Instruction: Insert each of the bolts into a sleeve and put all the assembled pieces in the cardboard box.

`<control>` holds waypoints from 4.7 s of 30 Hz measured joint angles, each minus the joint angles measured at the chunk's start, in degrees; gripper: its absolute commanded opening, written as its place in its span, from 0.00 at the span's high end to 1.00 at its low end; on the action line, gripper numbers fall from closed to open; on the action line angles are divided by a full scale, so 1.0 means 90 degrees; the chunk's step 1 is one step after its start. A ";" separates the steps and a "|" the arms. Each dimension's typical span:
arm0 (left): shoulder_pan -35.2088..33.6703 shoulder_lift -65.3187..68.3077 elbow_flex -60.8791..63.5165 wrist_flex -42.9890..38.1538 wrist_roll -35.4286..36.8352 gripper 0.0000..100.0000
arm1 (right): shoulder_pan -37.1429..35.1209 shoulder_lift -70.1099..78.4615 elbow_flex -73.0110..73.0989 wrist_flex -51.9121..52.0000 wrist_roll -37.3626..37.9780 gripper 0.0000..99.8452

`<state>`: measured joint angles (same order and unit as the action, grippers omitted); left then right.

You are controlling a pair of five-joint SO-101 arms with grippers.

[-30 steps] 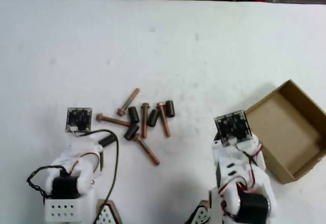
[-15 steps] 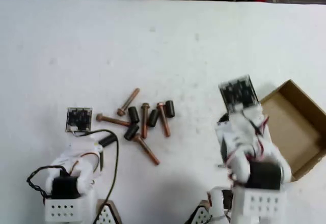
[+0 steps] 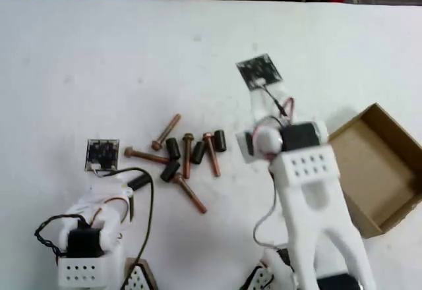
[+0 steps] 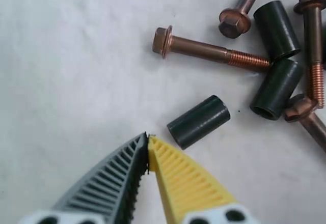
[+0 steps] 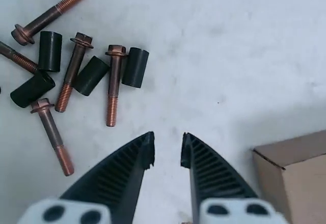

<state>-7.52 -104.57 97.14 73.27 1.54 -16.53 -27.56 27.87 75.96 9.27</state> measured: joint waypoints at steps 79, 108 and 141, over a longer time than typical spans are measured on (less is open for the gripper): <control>0.0000 0.0000 0.0000 0.0000 0.0000 0.98 | -0.0547 0.2481 -0.3370 0.1573 0.0518 0.98; 0.0000 0.0000 0.0000 0.0000 0.0000 0.98 | -0.0557 -0.3077 0.0293 0.1475 0.1231 0.98; 0.0000 0.0000 0.0000 0.0000 0.0000 0.98 | -0.0557 -0.5265 0.4982 -0.3302 0.1065 0.98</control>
<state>-7.52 -104.57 97.14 73.27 1.54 -21.54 -74.95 72.70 46.24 18.86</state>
